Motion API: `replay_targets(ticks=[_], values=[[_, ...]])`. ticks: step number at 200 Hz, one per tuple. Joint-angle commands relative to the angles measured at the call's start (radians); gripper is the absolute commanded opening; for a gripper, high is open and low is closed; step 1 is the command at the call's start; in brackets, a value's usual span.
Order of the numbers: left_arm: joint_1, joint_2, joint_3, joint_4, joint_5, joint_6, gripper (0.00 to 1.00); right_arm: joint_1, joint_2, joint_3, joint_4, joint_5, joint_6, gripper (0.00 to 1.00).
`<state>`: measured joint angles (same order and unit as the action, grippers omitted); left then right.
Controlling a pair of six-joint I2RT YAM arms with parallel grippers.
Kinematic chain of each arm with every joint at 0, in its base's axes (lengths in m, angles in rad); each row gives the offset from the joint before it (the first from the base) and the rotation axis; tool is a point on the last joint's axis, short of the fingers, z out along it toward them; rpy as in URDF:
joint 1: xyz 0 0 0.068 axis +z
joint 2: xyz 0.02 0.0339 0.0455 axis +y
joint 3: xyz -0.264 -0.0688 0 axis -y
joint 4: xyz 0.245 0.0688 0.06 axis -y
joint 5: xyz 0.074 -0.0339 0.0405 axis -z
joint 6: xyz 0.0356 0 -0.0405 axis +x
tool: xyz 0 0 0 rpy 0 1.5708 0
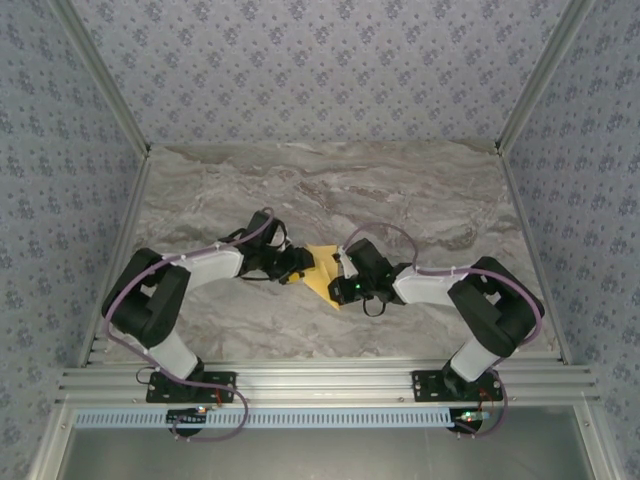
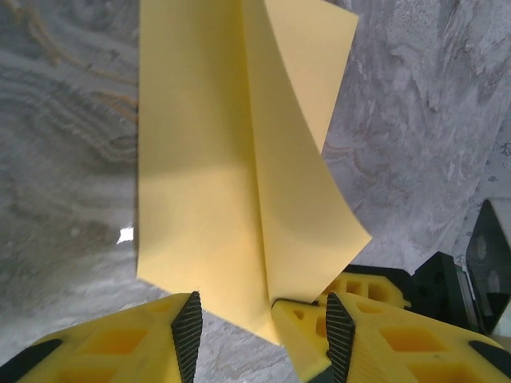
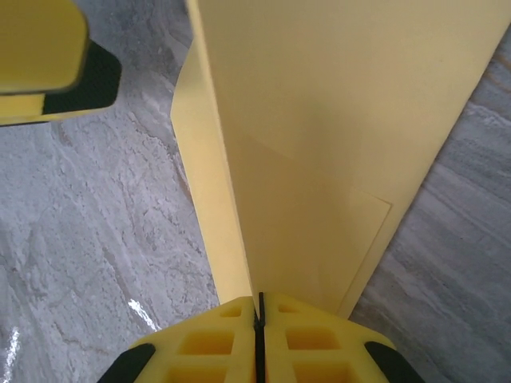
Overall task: Fold a paper plane with a square sheet of paper (fold left side to right side)
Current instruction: Fourth fold the wing at the center of the table.
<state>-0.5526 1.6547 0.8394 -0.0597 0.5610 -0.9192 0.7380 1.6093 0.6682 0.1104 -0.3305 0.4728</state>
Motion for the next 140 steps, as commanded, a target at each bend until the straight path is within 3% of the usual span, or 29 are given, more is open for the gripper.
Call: replay_targets(ticks=[1, 94, 140], values=[[-0.010, 0.035, 0.048, 0.033, 0.019, -0.009, 0.47, -0.010, -0.001, -0.013, 0.035, -0.050, 0.027, 0.10], [-0.026, 0.177, 0.108, 0.063, 0.029, -0.012, 0.48, -0.032, 0.034, -0.029, 0.066, -0.091, 0.040, 0.11], [-0.027, 0.199, 0.109, 0.025, 0.003, -0.001, 0.48, -0.051, 0.028, -0.028, 0.083, -0.123, 0.048, 0.17]])
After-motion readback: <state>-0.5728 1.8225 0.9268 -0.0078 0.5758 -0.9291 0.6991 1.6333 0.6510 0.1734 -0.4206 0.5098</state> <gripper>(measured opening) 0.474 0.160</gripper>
